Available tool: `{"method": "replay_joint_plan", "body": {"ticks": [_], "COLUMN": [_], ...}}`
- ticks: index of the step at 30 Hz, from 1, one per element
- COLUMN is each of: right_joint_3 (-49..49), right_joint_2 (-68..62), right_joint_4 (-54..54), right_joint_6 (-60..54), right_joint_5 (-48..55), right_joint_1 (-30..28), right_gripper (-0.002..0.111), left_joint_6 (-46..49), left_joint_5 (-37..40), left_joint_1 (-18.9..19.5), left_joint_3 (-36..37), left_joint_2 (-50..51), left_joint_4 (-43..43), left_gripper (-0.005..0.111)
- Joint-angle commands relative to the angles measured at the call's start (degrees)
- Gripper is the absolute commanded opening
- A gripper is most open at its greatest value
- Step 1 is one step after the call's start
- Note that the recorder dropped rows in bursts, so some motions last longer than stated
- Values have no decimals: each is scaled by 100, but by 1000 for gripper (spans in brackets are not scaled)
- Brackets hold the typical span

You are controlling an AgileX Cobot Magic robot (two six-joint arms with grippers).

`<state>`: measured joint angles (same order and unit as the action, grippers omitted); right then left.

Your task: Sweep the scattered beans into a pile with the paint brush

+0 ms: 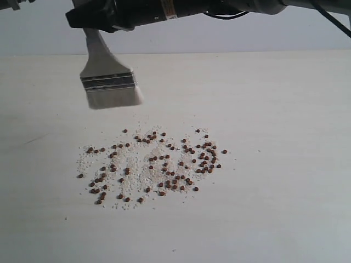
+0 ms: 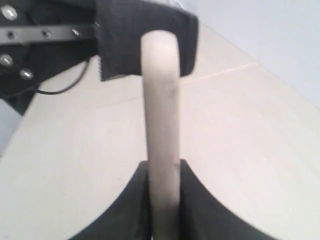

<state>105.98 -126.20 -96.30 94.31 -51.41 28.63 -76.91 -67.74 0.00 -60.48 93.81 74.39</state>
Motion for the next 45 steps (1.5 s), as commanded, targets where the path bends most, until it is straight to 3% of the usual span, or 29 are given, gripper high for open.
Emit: {"method": "replay_joint_plan", "body": {"ticks": [1,2,4,5,10,14,17,22,23,25,26,31,36,45], "right_joint_3": [0,0,0,0,-344,-1071,-1768,-2713,-3103,-3583,-3723,-4383,-5010,-5107], "right_joint_2": [124,162,258,314,765,1415,1999,2791,3100,3511,3647,4322,4879,5174], "right_joint_4": [-364,-364,-364,-364,-364,-364,-364,-364,-364,-364,-364,-364,-364,-364], "right_joint_6": [374,374,363,330,318,34,-128,-162,-308,-373,-373,-560,-932,-1660], "right_joint_5": [1583,1669,1766,1781,2111,2546,3707,4772,4883,5071,5141,4654,5056,5141], "right_joint_1": [-55,-70,-81,-81,-107,-140,-140,-140,-140,-130,-130,-130,202,1056], "right_gripper": [0,0,0,0,0,0,0,0,0,0,0,0,0,0], "left_joint_6": [4,4,4,25,145,827,1763,4006,4997,6004,6184,6355,6338,6606], "left_joint_5": [332,461,743,841,1682,3582,4752,4573,4289,3933,3875,3888,3898,5942], "left_joint_1": [7,7,20,33,176,179,71,-33,-122,-178,-178,-178,-178,-166], "left_joint_3": [-22,-22,-22,-22,372,1050,1620,2657,3216,4035,4272,5249,6048,6048], "left_joint_2": [-153,-178,-188,-200,-447,-1136,-1792,-3012,-3616,-4459,-4746,-6113,-7077,-8081], "left_joint_4": [163,255,533,650,241,-627,-1692,-4118,-5250,-6495,-6715,-6924,-6924,-6911], "left_gripper": [55,42,4,2,0,0,0,0,0,0,0,0,0,0]}}
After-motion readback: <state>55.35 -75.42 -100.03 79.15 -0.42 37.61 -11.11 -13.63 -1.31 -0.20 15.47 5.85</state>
